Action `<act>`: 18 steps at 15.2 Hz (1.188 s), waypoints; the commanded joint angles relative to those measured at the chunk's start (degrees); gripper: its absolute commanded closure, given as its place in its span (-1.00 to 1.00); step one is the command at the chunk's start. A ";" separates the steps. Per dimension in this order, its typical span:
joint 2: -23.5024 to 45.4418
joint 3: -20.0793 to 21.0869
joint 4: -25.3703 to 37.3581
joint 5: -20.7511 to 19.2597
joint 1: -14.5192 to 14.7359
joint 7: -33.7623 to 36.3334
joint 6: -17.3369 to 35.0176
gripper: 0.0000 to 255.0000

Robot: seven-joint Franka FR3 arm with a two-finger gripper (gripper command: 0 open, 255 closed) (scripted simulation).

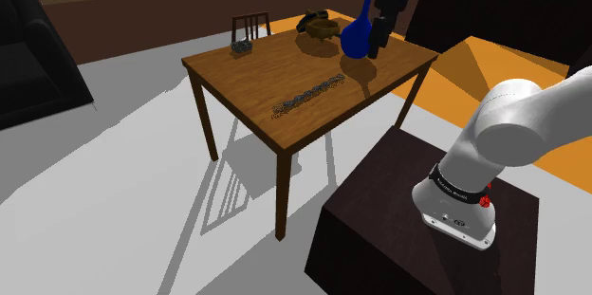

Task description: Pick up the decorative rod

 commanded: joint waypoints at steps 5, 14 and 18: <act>9.36 -7.94 -1.17 -3.82 2.63 -18.71 11.76 -1.00; 29.81 -17.28 5.25 -0.63 8.38 -47.76 26.87 -1.00; 39.93 -18.73 10.24 4.97 10.02 -61.91 31.59 -1.00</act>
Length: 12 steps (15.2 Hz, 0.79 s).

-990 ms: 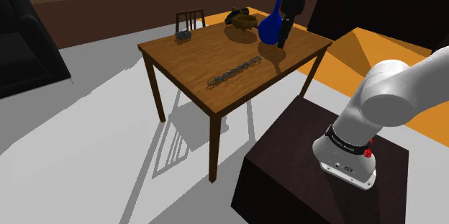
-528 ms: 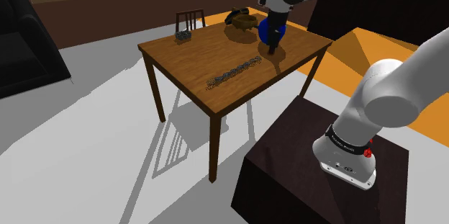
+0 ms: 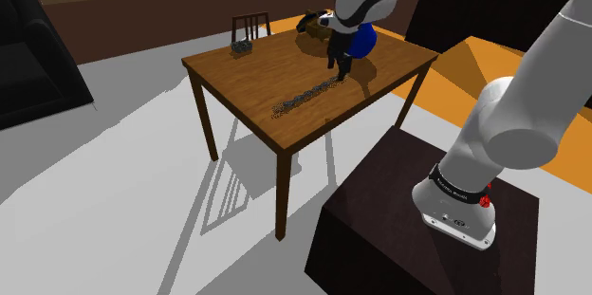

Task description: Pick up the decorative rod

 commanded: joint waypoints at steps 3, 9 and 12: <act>9.67 0.62 5.71 6.13 0.23 -14.31 3.31 -1.00; 19.50 4.21 12.25 11.44 -1.81 -26.96 6.05 -1.00; 21.24 4.74 11.99 12.49 -2.20 -27.70 7.92 -1.00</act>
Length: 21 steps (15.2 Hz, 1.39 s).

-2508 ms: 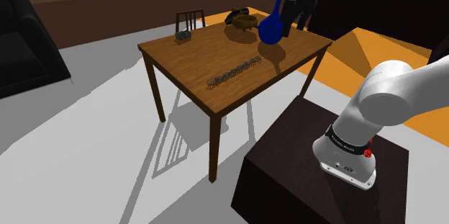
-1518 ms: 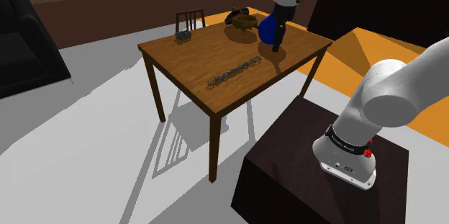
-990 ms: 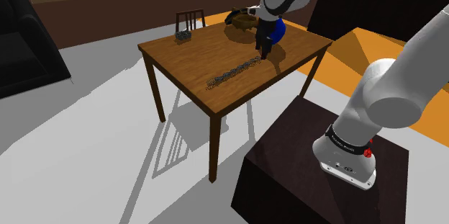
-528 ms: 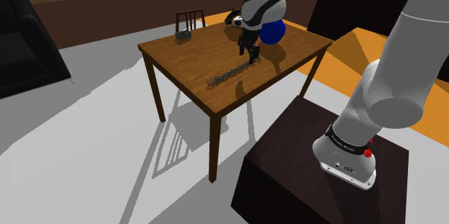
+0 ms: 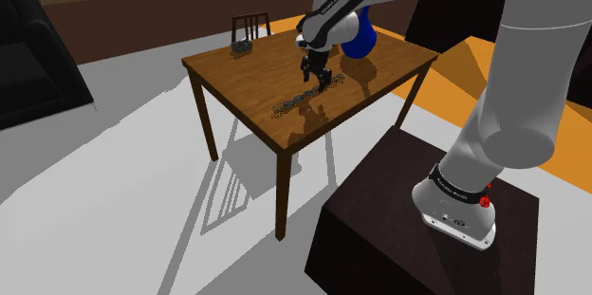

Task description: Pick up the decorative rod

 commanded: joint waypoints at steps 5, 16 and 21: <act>2.67 0.87 -0.18 1.62 -0.67 -1.29 2.71 -1.00; 2.06 0.65 -0.15 1.27 -0.51 -1.03 2.10 1.00; -0.89 -0.28 0.17 -0.53 0.17 0.22 -0.98 1.00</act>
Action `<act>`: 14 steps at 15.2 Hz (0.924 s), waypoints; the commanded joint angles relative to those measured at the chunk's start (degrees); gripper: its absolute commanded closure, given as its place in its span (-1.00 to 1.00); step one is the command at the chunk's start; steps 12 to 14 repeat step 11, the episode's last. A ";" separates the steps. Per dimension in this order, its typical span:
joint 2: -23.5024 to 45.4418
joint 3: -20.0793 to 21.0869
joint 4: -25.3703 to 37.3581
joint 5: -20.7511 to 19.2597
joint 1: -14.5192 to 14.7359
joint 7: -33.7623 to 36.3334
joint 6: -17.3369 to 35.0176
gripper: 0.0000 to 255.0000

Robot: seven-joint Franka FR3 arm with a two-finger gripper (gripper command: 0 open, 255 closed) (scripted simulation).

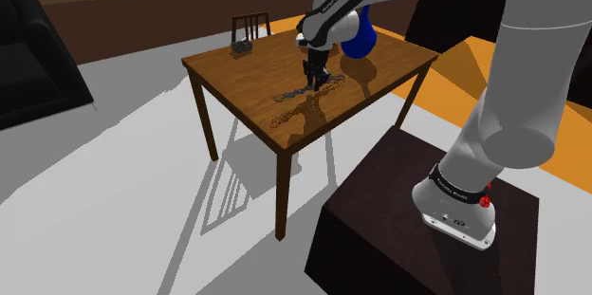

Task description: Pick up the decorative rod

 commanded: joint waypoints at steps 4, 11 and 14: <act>-2.81 -0.74 0.45 -1.70 0.61 1.24 -3.05 1.00; -5.48 -1.33 1.39 -3.32 1.05 2.38 -6.43 1.00; -5.48 -1.33 1.39 -3.32 1.05 2.38 -6.43 1.00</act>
